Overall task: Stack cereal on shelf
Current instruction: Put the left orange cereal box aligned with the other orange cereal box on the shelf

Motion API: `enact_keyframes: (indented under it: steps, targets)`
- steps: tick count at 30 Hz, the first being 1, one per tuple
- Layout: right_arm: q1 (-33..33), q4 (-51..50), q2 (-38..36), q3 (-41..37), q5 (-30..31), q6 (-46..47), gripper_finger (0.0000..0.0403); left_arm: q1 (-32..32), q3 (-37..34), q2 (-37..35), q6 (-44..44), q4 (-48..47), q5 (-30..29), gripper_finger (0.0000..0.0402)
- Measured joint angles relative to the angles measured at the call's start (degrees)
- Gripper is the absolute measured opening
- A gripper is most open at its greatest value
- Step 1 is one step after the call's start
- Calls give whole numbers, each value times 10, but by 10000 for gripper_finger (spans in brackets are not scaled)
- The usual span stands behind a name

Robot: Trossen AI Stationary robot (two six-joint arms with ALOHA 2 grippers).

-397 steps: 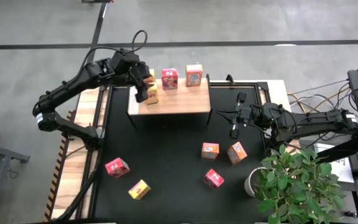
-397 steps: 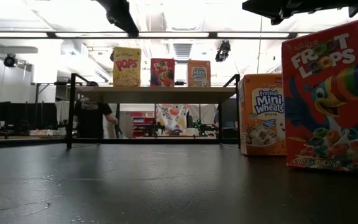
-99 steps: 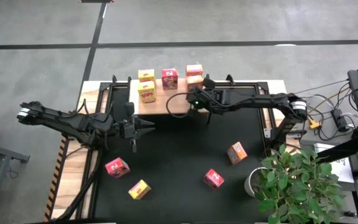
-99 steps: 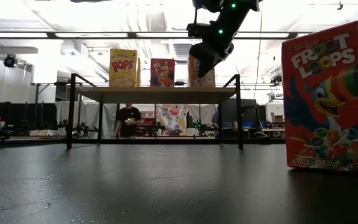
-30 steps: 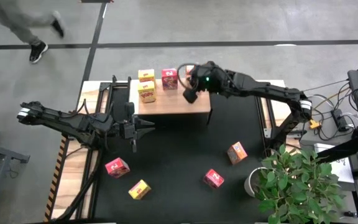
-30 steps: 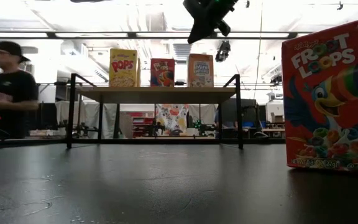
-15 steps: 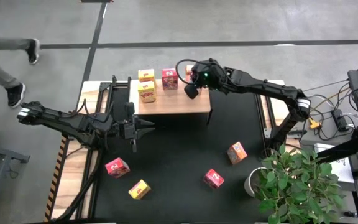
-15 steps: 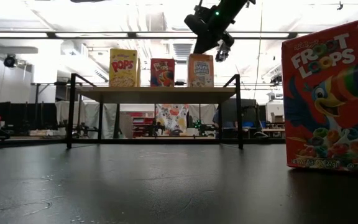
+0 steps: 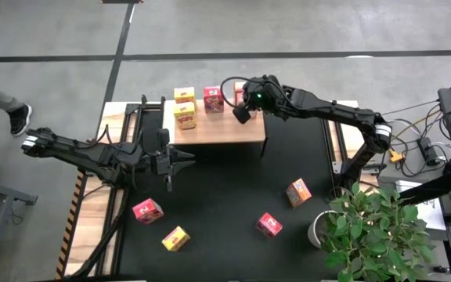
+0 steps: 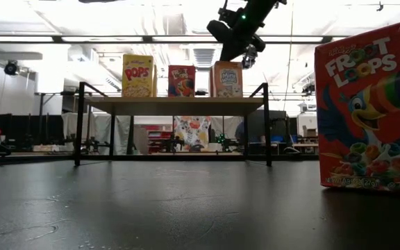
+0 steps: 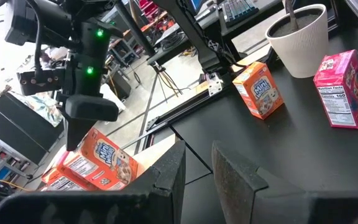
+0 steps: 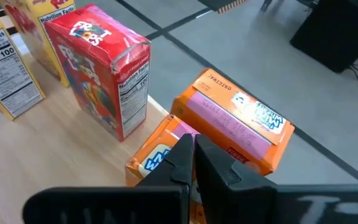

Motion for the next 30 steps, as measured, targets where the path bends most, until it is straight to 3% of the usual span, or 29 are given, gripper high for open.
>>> enact_keyframes:
  steps: [7, 16, 30]
  targets:
    - [7, -33, -20, 20, -3, -3, 9, 0, 0, 0, 0, 0, 0, 63]
    - [-28, -216, -34, 73, 0, 80, 9, 0, 0, -1, 0, 0, 0, 63]
    - [-33, -181, -19, 36, -21, 82, 9, 0, 0, -1, 0, 0, 0, 63]
